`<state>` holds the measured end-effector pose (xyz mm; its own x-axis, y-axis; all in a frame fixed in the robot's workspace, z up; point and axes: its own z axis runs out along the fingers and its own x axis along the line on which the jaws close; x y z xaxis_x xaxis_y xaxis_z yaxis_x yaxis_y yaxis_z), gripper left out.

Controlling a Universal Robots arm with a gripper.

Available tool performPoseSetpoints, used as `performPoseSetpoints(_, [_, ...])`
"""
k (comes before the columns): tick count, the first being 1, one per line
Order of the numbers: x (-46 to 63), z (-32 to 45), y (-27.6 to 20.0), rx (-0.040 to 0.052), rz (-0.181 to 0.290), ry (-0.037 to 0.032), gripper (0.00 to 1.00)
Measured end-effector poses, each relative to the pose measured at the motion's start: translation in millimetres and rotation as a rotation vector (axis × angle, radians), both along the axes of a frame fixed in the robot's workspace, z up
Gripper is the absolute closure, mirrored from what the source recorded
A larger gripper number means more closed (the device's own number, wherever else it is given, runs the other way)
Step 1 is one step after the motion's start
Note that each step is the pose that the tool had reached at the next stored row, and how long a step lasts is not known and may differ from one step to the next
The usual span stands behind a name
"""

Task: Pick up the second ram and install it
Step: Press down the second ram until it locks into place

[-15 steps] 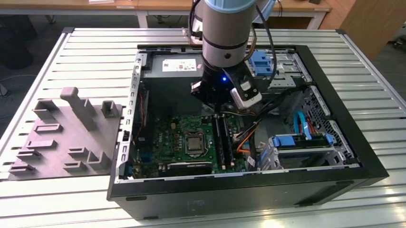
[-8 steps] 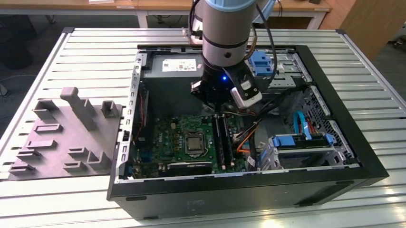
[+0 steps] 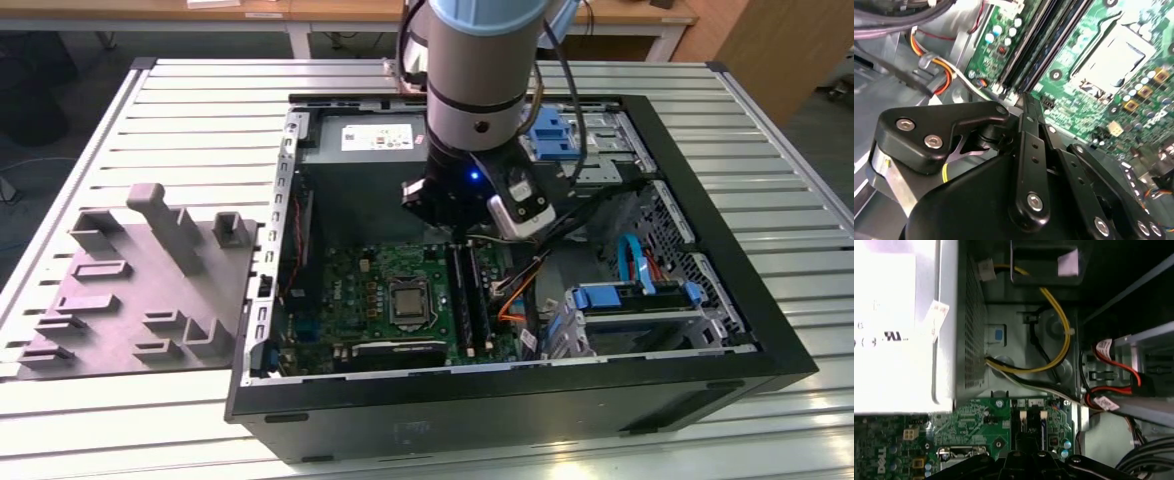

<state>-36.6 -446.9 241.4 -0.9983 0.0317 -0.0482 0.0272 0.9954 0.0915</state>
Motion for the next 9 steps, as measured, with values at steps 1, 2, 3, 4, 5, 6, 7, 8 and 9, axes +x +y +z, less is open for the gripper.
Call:
performPoseSetpoints(1, [0.0,0.0,-2.8,0.0000,0.000,0.0000,0.89])
performPoseSetpoints(2, [0.0,0.0,-5.8,0.0000,0.000,0.0000,0.89])
performPoseSetpoints(3, [0.0,0.1,-8.7,-0.0002,0.000,0.0001,0.89])
performPoseSetpoints(4, [0.0,0.0,-11.9,-0.0001,0.000,0.0000,0.89])
performPoseSetpoints(5, [0.0,0.0,-15.3,-0.0001,0.000,0.0000,0.89])
performPoseSetpoints(6, [0.0,-0.1,-18.8,0.0001,0.000,0.0000,0.89])
performPoseSetpoints(7, [0.0,0.1,-22.8,-0.0002,0.000,0.0001,0.89])
performPoseSetpoints(8, [0.0,0.0,-26.5,-0.0001,0.000,0.0001,0.89])
performPoseSetpoints(9, [0.0,0.0,-30.4,0.0000,0.000,0.0000,0.89])
